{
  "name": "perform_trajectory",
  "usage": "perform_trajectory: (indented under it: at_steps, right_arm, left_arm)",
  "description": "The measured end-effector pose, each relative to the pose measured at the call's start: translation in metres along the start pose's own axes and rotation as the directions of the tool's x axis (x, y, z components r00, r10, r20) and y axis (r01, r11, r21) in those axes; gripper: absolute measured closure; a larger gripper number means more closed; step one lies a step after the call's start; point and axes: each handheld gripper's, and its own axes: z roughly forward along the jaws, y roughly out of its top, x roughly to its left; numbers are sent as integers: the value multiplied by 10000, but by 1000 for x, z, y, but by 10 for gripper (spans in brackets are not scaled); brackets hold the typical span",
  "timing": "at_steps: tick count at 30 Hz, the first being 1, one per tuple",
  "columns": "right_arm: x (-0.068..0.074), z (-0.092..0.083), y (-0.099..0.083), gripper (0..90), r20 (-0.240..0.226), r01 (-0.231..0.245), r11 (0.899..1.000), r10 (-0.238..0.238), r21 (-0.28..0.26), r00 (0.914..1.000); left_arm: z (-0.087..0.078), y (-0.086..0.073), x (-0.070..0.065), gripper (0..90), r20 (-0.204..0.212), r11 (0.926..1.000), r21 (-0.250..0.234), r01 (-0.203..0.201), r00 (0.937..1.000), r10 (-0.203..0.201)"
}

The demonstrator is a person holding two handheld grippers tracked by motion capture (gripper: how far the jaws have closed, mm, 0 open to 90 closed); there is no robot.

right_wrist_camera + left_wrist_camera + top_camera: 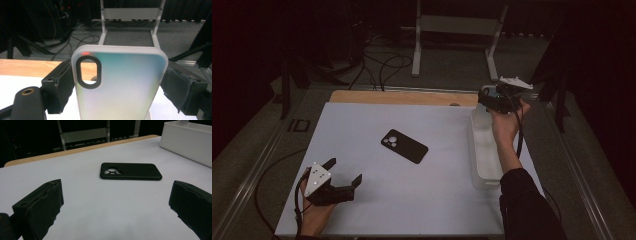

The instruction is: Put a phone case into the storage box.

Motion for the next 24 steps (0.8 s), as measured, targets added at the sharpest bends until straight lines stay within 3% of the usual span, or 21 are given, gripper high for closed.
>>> perform_trajectory:
  at_steps: [10,24]
  right_arm:
    - [-7,19,-16,164,189,-310,9978,300,582,9994]
    - [-3,43,-33,163,258,158,9893,-197,1447,9995]
  left_arm:
    - [0,-1,1,0,-69,10000,47,67,10000,-67]
    - [-2,-1,1,4,-110,9999,14,146,9998,-146]
